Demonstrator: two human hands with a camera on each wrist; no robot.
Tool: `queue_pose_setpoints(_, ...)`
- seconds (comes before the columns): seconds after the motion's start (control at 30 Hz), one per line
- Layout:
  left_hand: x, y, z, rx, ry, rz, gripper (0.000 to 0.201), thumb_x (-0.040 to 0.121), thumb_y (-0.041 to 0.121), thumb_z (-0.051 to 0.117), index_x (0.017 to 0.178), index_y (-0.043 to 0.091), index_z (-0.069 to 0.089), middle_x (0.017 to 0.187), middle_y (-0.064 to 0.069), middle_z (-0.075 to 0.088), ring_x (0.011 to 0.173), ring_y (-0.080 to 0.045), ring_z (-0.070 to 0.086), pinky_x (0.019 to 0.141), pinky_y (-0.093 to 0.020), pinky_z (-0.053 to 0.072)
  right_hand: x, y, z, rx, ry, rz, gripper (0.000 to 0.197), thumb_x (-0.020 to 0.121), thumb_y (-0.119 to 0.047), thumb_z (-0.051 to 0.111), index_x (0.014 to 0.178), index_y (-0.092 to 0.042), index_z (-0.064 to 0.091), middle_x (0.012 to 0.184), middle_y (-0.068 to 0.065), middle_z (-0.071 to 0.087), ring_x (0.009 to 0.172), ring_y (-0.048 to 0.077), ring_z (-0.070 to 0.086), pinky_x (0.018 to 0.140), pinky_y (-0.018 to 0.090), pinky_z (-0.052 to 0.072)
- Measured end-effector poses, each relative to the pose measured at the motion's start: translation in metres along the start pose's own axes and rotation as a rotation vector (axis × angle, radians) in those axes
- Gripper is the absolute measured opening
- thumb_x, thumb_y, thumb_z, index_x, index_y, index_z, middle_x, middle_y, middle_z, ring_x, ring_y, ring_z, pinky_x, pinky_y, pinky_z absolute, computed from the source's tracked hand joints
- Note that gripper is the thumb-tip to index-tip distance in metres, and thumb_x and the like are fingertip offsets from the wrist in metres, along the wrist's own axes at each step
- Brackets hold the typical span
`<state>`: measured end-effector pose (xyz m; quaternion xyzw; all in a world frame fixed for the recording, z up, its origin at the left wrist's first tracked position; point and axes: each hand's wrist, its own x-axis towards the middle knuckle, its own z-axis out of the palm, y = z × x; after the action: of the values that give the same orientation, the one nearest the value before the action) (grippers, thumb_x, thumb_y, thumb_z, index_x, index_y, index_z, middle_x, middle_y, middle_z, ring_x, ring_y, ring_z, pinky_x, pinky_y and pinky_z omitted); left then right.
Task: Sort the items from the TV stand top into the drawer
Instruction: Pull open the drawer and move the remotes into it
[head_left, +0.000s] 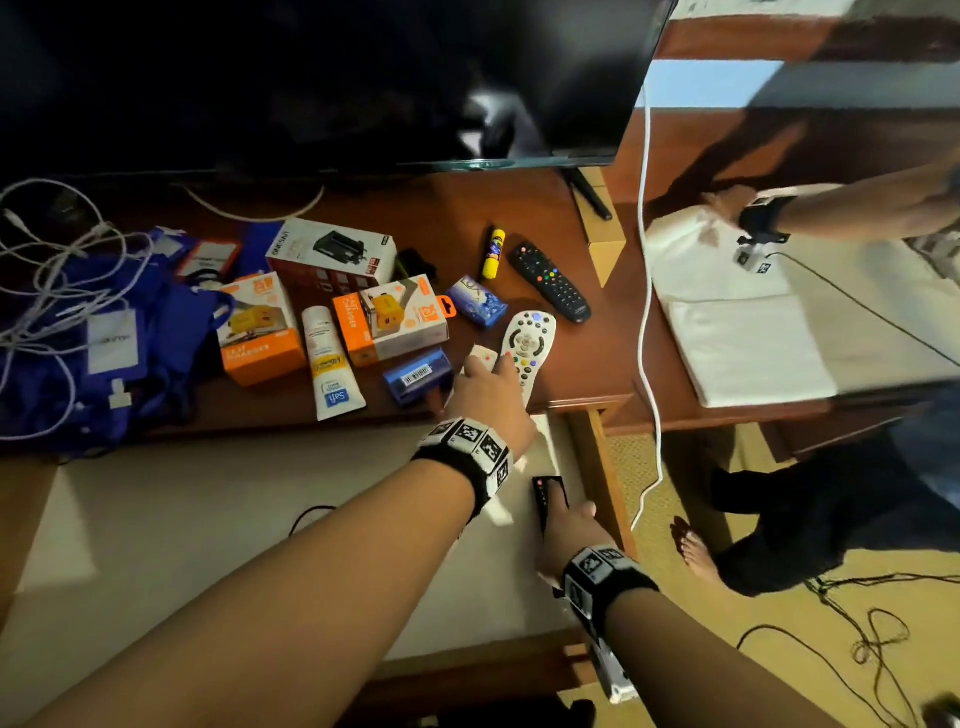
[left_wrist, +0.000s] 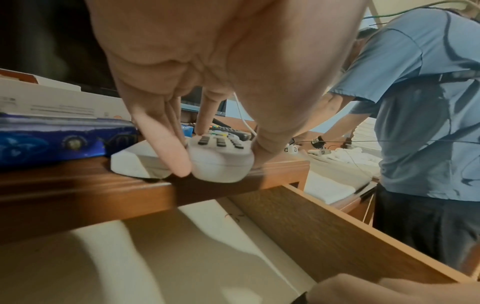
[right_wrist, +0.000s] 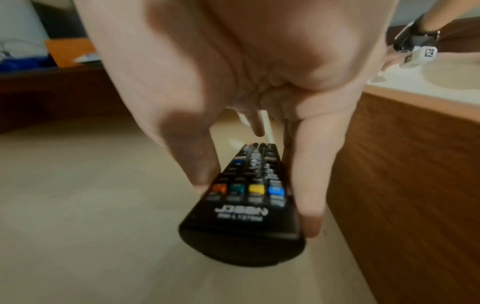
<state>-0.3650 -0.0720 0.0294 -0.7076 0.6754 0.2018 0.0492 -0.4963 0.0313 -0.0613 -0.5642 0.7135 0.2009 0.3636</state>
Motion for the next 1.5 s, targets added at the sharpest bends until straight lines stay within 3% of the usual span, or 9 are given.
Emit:
queue_pose_setpoints(0.33,-0.086,-0.039,0.021,-0.059,0.064,0.086,0.078,0.093,0.044,0.055,0.159,0.025,0.017,0.133,-0.011,0.054,0.117,-0.029,0.051,0.090,-0.041,0.049,0.024,0.006,0.002,-0.019,-0.041,0.109,0.102,0.093,-0.017,0.057,0.160,-0.018,-0.019,0.154,0.026,0.038,0.133,0.039,0.053,0.110,0.052,0.046)
queue_pose_setpoints(0.43,-0.109,-0.054,0.031,-0.070,0.055,0.082,0.070,0.094,0.045,0.053,0.154,0.028,0.021,0.133,-0.006,0.053,0.116,-0.025,0.052,0.088,-0.037,0.051,0.015,0.000,-0.017,-0.027,-0.047,0.090,0.078,0.092,-0.024,0.063,0.156,-0.006,0.023,0.139,0.018,0.059,0.124,0.034,0.061,0.101,0.041,0.052)
queue_pose_setpoints(0.5,-0.121,-0.064,0.040,-0.072,0.020,0.087,0.065,0.094,0.046,0.051,0.150,0.028,0.024,0.131,-0.005,0.053,0.115,-0.023,0.053,0.087,-0.035,0.051,0.006,-0.005,-0.045,-0.034,0.021,0.013,0.035,0.093,-0.029,0.063,0.119,-0.006,0.062,0.117,0.014,0.072,0.104,0.030,0.071,0.083,0.035,0.058)
queue_pose_setpoints(0.57,-0.128,-0.073,0.049,-0.063,-0.025,0.083,0.063,0.094,0.045,0.052,0.147,0.028,0.025,0.129,-0.004,0.054,0.114,-0.023,0.054,0.087,-0.035,0.052,0.000,-0.011,-0.081,0.034,0.186,-0.064,0.026,0.095,-0.031,0.058,0.095,-0.007,0.066,0.096,0.012,0.074,0.084,0.030,0.071,0.073,0.034,0.056)
queue_pose_setpoints(0.7,-0.133,-0.085,0.060,-0.082,-0.102,0.030,0.060,0.093,0.046,0.057,0.141,0.027,0.027,0.120,-0.004,0.056,0.105,-0.023,0.059,0.081,-0.036,0.054,0.001,-0.032,-0.165,0.225,0.561,-0.222,0.016,0.092,-0.030,0.062,0.098,-0.015,0.063,0.094,0.010,0.067,0.085,0.029,0.062,0.075,0.028,0.041)
queue_pose_setpoints(0.83,-0.123,-0.096,0.072,-0.074,-0.192,-0.060,0.061,0.094,0.042,0.059,0.141,0.024,0.026,0.118,-0.006,0.057,0.103,-0.026,0.062,0.080,-0.037,0.054,0.036,-0.059,-0.221,0.242,0.668,-0.277,0.052,0.086,-0.034,0.070,0.132,-0.020,0.051,0.126,0.014,0.053,0.117,0.039,0.057,0.097,0.043,0.049)
queue_pose_setpoints(1.0,-0.108,-0.111,0.089,-0.038,-0.258,-0.204,0.070,0.094,0.036,0.064,0.146,0.020,0.020,0.123,-0.009,0.056,0.108,-0.027,0.063,0.082,-0.036,0.053,0.089,-0.074,-0.244,0.051,0.517,-0.233,0.083,0.091,-0.038,0.072,0.159,-0.029,0.027,0.155,0.014,0.042,0.137,0.039,0.048,0.111,0.048,0.043)
queue_pose_setpoints(1.4,-0.081,-0.121,0.118,-0.019,-0.394,-0.288,0.099,0.090,0.031,0.067,0.159,0.012,-0.001,0.135,-0.014,0.050,0.115,-0.028,0.061,0.080,-0.035,0.049,0.054,-0.052,-0.194,0.177,0.477,-0.089,0.065,0.079,-0.030,0.079,0.131,-0.010,0.045,0.126,0.018,0.057,0.114,0.040,0.061,0.097,0.047,0.054)
queue_pose_setpoints(1.5,-0.075,-0.117,0.122,-0.006,-0.430,-0.285,0.105,0.090,0.032,0.067,0.160,0.012,-0.009,0.139,-0.017,0.047,0.117,-0.029,0.060,0.084,-0.037,0.052,0.016,-0.033,-0.167,0.103,0.405,-0.102,0.050,0.078,-0.034,0.076,0.117,-0.007,0.061,0.101,0.013,0.066,0.082,0.028,0.066,0.070,0.029,0.052)
